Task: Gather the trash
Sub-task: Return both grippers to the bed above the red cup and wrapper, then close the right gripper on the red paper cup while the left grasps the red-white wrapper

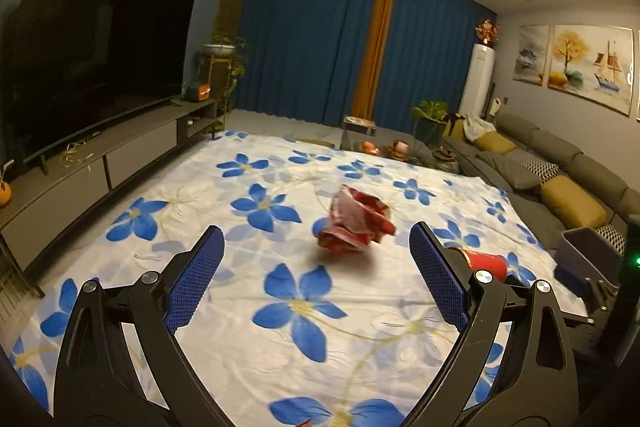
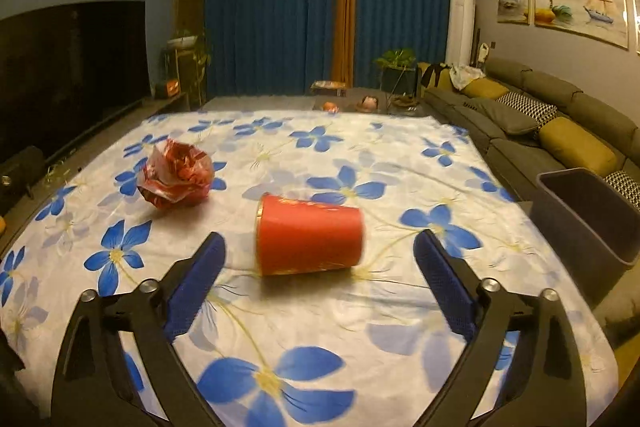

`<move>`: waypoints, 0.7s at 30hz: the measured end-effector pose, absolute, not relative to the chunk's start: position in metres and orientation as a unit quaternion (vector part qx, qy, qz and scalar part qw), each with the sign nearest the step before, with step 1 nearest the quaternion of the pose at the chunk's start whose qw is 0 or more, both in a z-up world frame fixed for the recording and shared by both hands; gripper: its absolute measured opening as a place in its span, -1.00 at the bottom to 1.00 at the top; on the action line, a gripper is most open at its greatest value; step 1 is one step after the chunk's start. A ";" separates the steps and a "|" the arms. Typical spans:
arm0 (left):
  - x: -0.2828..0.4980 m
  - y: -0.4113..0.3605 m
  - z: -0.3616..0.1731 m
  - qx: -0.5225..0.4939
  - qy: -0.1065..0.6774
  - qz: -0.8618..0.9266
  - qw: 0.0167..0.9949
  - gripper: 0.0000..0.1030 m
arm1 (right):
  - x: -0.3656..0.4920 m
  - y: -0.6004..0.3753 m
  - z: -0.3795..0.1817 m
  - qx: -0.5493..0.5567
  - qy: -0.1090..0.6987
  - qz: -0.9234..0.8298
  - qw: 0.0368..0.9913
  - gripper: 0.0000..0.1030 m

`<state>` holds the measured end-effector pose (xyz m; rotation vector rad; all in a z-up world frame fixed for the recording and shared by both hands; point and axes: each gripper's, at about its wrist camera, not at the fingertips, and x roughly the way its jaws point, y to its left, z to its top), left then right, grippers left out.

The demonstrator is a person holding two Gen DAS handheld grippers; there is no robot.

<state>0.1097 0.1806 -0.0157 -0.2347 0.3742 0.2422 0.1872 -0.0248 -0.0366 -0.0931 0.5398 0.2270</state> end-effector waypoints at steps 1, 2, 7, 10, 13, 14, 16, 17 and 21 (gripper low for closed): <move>0.111 0.183 -0.015 -0.114 0.185 0.120 0.969 0.79 | 0.190 -0.022 -0.038 -0.046 0.269 0.111 0.956 0.73; 0.113 0.184 -0.015 -0.112 0.185 0.119 0.969 0.79 | 0.195 -0.016 -0.041 -0.046 0.274 0.112 0.954 0.62; 0.128 0.190 -0.014 -0.098 0.187 0.113 0.971 0.79 | 0.212 -0.001 -0.053 -0.049 0.297 0.104 0.948 0.36; 0.140 0.190 -0.016 -0.092 0.194 0.104 0.971 0.79 | 0.219 0.001 -0.060 -0.050 0.308 0.093 0.945 0.23; 0.153 0.190 -0.021 -0.085 0.202 0.097 0.971 0.79 | 0.224 0.000 -0.066 -0.053 0.317 0.088 0.943 0.03; 0.158 0.191 -0.022 -0.082 0.205 0.096 0.971 0.79 | 0.225 0.000 -0.067 -0.056 0.319 0.087 0.942 -0.10; 0.167 0.194 -0.026 -0.084 0.211 0.087 0.970 0.79 | 0.225 -0.003 -0.068 -0.063 0.321 0.084 0.941 -0.34; 0.171 0.196 -0.028 -0.086 0.215 0.084 0.969 0.79 | 0.225 -0.004 -0.069 -0.066 0.322 0.082 0.941 -0.49; 0.193 0.203 -0.039 -0.092 0.238 0.070 0.964 0.78 | 0.226 -0.010 -0.070 -0.068 0.327 0.077 0.940 -0.70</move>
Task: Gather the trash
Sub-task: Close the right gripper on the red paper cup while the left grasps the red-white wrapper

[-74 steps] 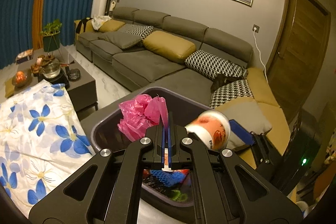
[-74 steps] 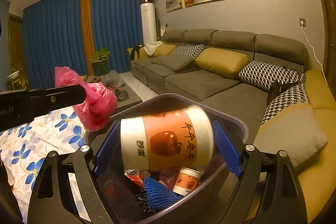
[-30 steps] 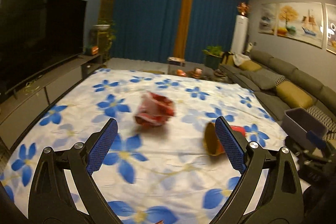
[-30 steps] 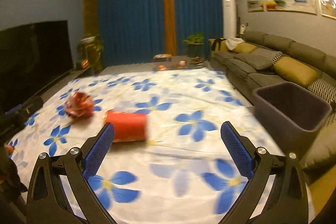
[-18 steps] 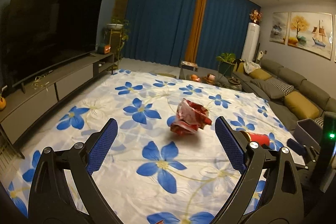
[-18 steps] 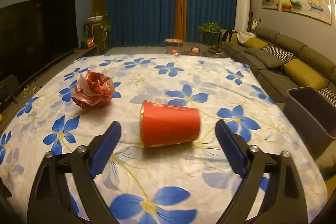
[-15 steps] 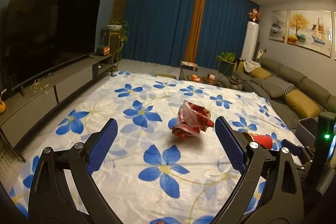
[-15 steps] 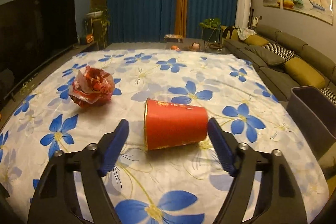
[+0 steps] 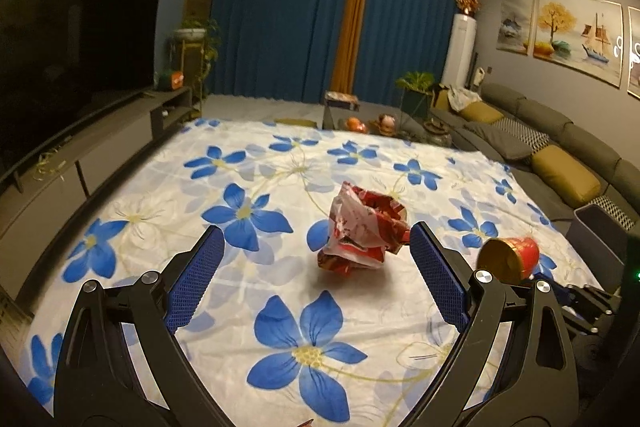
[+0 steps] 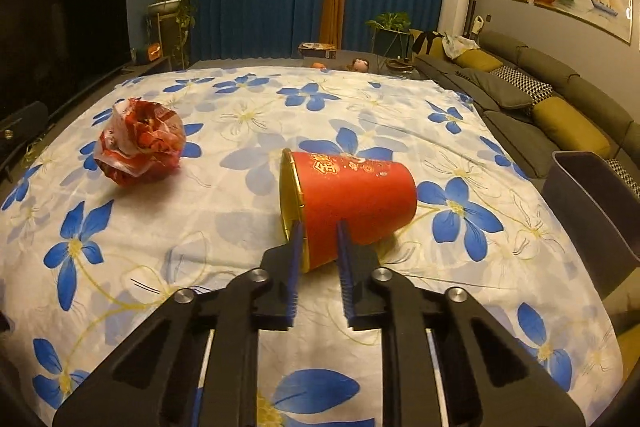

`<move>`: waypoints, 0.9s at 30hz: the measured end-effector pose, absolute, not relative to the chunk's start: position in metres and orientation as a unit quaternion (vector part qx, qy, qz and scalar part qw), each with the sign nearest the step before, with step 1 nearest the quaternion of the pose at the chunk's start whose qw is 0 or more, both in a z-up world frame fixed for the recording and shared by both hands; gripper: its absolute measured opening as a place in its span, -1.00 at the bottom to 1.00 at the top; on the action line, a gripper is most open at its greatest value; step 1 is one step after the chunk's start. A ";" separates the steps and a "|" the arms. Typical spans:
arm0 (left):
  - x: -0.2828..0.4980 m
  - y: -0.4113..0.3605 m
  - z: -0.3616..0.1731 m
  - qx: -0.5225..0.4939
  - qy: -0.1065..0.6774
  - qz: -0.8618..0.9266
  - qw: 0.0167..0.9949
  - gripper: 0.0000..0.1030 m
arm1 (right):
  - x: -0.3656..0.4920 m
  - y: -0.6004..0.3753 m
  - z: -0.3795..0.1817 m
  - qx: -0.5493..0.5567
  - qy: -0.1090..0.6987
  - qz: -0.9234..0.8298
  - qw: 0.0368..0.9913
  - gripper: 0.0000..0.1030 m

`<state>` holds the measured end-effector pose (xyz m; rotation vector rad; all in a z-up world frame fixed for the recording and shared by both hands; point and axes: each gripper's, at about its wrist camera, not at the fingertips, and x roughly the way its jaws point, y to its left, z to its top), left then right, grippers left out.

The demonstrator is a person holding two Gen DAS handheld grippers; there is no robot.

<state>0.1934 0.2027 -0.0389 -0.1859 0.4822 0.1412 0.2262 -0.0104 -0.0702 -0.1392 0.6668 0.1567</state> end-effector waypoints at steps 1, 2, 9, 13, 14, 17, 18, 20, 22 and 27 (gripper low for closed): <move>0.198 0.204 -0.041 -0.091 0.244 0.069 0.963 0.74 | 0.226 -0.012 -0.070 -0.070 0.326 0.075 0.940 -0.79; 0.203 0.205 -0.044 -0.091 0.250 0.065 0.962 0.72 | 0.226 -0.013 -0.070 -0.072 0.324 0.072 0.941 -0.84; 0.236 0.211 -0.063 -0.099 0.291 0.039 0.951 0.34 | 0.228 -0.019 -0.071 -0.072 0.323 0.069 0.941 -0.89; 0.252 0.208 -0.071 -0.104 0.314 0.015 0.944 0.16 | 0.227 -0.020 -0.070 -0.072 0.321 0.068 0.942 -0.89; 0.257 0.207 -0.074 -0.106 0.321 0.007 0.941 0.13 | 0.227 -0.021 -0.070 -0.071 0.320 0.069 0.942 -0.89; 0.267 0.206 -0.082 -0.111 0.340 -0.003 0.934 0.00 | 0.228 -0.024 -0.071 -0.066 0.323 0.067 0.942 -0.89; 0.270 0.206 -0.085 -0.115 0.348 -0.009 0.930 -0.14 | 0.228 -0.025 -0.071 -0.065 0.324 0.067 0.942 -0.89; 0.274 0.206 -0.089 -0.123 0.354 -0.018 0.927 -0.32 | 0.228 -0.027 -0.071 -0.061 0.325 0.070 0.941 -0.90; 0.275 0.205 -0.090 -0.126 0.353 -0.023 0.927 -0.41 | 0.227 -0.028 -0.071 -0.059 0.325 0.072 0.941 -0.94; 0.271 0.199 -0.090 -0.122 0.347 -0.031 0.929 -0.62 | 0.224 -0.028 -0.071 -0.058 0.320 0.080 0.942 -0.98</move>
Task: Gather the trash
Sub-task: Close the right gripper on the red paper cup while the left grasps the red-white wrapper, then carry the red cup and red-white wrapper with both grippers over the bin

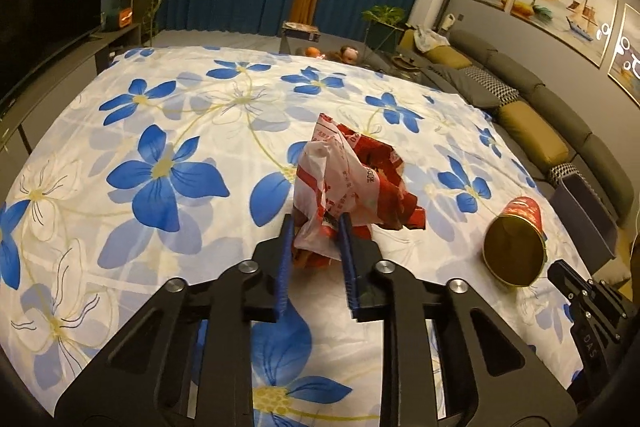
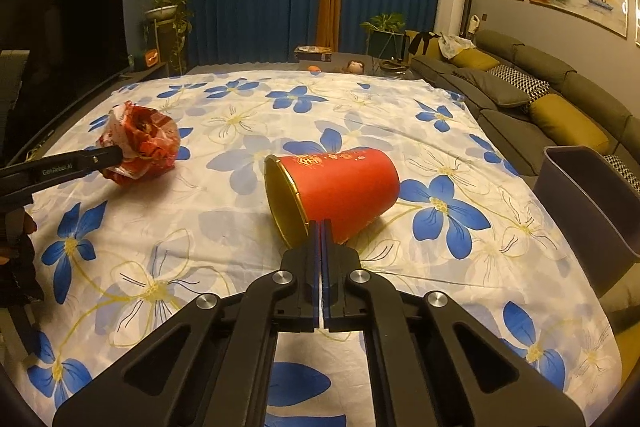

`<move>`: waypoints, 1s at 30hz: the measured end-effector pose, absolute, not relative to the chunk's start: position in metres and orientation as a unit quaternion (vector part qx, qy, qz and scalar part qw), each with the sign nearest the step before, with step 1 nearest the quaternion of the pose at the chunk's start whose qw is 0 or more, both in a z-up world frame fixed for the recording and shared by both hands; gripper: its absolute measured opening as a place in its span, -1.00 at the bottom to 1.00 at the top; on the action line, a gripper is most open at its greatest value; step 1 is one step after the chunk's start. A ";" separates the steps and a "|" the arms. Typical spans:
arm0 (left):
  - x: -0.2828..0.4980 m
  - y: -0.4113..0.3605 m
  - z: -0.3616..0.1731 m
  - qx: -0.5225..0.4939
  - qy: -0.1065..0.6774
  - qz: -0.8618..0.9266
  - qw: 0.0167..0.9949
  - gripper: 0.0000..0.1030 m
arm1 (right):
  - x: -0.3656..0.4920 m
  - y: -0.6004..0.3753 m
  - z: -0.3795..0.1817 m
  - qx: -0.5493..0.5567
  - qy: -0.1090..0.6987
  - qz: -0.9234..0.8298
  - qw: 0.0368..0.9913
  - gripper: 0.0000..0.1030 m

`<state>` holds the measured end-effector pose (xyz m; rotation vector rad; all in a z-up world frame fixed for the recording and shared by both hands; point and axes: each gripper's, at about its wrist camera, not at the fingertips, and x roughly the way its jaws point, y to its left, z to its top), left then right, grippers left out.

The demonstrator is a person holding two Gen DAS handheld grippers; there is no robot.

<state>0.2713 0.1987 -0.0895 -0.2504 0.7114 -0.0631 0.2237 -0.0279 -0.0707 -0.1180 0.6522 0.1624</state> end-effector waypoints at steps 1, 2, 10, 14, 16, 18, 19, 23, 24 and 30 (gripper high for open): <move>0.269 0.197 -0.088 -0.120 0.345 -0.031 0.930 -0.67 | 0.223 -0.028 -0.070 -0.059 0.318 0.081 0.943 -0.98; 0.268 0.196 -0.087 -0.118 0.343 -0.031 0.931 -0.68 | 0.222 -0.028 -0.070 -0.058 0.316 0.082 0.943 -0.98; 0.237 0.184 -0.067 -0.107 0.311 -0.025 0.944 -0.76 | 0.210 -0.037 -0.063 -0.056 0.301 0.084 0.948 -0.99; 0.214 0.178 -0.056 -0.097 0.294 -0.017 0.951 -0.76 | 0.206 -0.046 -0.057 -0.048 0.294 0.083 0.951 -0.99; 0.202 0.179 -0.052 -0.100 0.286 -0.012 0.953 -0.76 | 0.204 -0.051 -0.055 -0.038 0.293 0.087 0.951 -0.99; 0.190 0.183 -0.050 -0.111 0.280 -0.002 0.954 -0.76 | 0.201 -0.052 -0.054 -0.033 0.292 0.092 0.951 -0.99; 0.187 0.185 -0.049 -0.115 0.278 0.003 0.954 -0.76 | 0.200 -0.052 -0.054 -0.033 0.294 0.095 0.951 -0.99; 0.166 0.195 -0.047 -0.136 0.267 0.020 0.954 -0.77 | 0.200 -0.045 -0.056 -0.030 0.299 0.104 0.948 -0.47; 0.161 0.196 -0.047 -0.138 0.263 0.026 0.954 -0.77 | 0.200 -0.043 -0.056 -0.029 0.298 0.105 0.948 -0.34; 0.146 0.203 -0.049 -0.154 0.257 0.032 0.953 -0.77 | 0.218 -0.019 -0.064 -0.072 0.304 0.081 0.947 -0.24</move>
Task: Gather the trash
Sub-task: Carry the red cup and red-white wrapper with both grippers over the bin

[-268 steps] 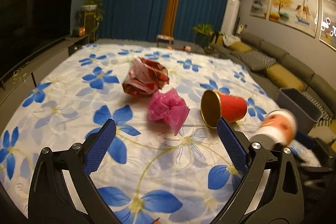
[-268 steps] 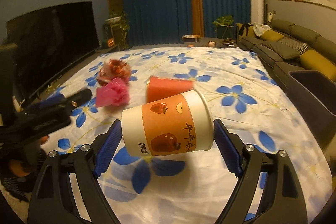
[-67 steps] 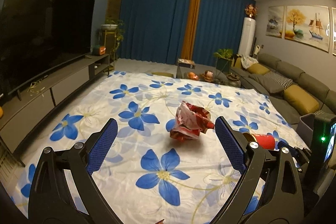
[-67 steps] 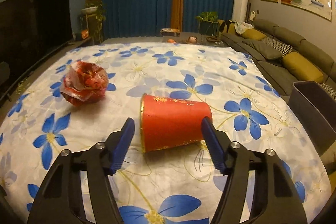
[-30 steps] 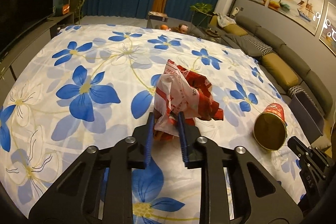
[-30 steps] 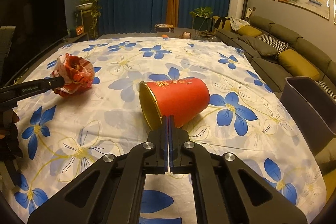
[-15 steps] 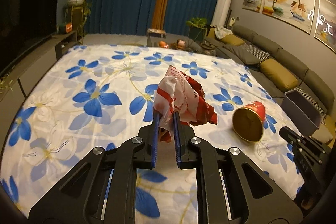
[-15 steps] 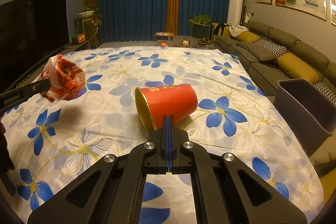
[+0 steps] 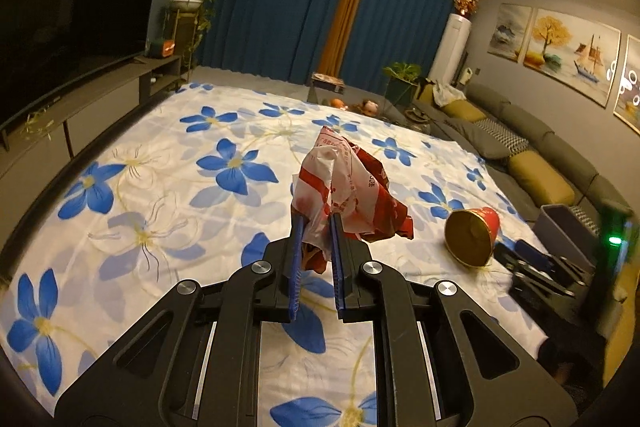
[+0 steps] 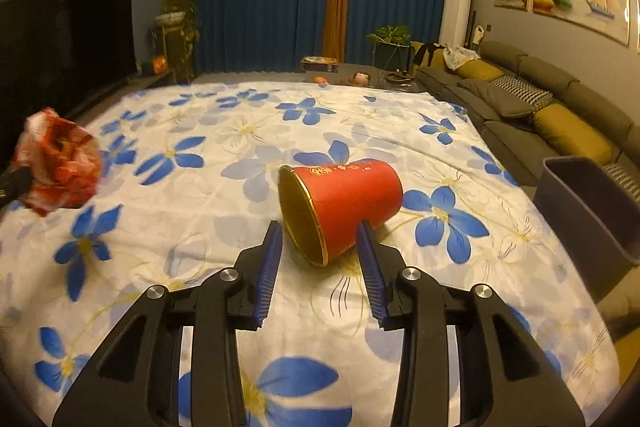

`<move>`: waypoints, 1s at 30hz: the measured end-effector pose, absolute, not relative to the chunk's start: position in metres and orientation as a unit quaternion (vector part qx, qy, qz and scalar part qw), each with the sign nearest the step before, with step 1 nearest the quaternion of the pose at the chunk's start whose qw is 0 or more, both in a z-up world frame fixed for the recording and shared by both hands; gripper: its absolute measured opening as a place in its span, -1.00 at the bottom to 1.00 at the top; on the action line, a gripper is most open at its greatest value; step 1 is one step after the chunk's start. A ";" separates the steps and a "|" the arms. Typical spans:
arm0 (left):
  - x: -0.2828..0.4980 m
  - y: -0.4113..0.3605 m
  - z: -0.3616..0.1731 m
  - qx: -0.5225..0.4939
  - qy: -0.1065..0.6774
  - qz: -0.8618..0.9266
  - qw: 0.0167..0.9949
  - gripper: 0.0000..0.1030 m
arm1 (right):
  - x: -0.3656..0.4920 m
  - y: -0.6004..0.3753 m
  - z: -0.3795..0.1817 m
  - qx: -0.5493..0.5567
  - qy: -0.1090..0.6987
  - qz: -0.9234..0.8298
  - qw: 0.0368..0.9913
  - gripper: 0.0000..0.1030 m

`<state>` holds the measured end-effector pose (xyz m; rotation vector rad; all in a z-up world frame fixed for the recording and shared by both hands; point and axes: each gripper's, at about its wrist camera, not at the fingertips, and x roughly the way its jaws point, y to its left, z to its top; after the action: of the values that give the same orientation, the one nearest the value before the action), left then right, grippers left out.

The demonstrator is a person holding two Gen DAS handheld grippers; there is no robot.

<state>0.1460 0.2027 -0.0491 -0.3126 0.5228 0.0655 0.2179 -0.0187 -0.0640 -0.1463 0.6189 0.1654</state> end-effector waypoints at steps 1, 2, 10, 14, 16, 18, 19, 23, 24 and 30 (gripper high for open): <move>0.145 0.203 -0.049 -0.155 0.257 0.031 0.953 -0.77 | 0.221 -0.016 -0.066 -0.078 0.305 0.076 0.946 -0.24; 0.144 0.204 -0.049 -0.156 0.256 0.029 0.953 -0.77 | 0.225 -0.012 -0.068 -0.085 0.308 0.071 0.945 -0.24; 0.146 0.203 -0.053 -0.159 0.259 0.014 0.953 -0.76 | 0.246 -0.008 -0.075 -0.112 0.321 0.033 0.940 -0.77; 0.148 0.201 -0.055 -0.157 0.261 0.010 0.952 -0.77 | 0.243 -0.016 -0.073 -0.109 0.312 0.031 0.943 -0.93; 0.148 0.200 -0.054 -0.154 0.261 0.010 0.953 -0.76 | 0.240 -0.020 -0.071 -0.105 0.308 0.032 0.945 -0.93; 0.148 0.197 -0.052 -0.151 0.260 0.009 0.954 -0.76 | 0.236 -0.028 -0.067 -0.092 0.303 0.035 0.948 -0.93; 0.148 0.195 -0.051 -0.148 0.260 0.008 0.954 -0.77 | 0.234 -0.032 -0.065 -0.085 0.300 0.037 0.949 -0.93; 0.149 0.183 -0.046 -0.138 0.259 0.003 0.956 -0.77 | 0.226 -0.048 -0.056 -0.057 0.292 0.044 0.954 -0.93; 0.149 0.179 -0.044 -0.135 0.259 -0.001 0.956 -0.77 | 0.224 -0.051 -0.054 -0.052 0.291 0.045 0.954 -0.93; 0.153 0.148 -0.035 -0.112 0.258 -0.022 0.959 -0.77 | 0.208 -0.081 -0.039 -0.023 0.272 0.048 0.961 -0.93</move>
<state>0.1529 0.1484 -0.0346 -0.2279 0.5236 -0.0441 0.2077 -0.0810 -0.0391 -0.0457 0.5516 0.0980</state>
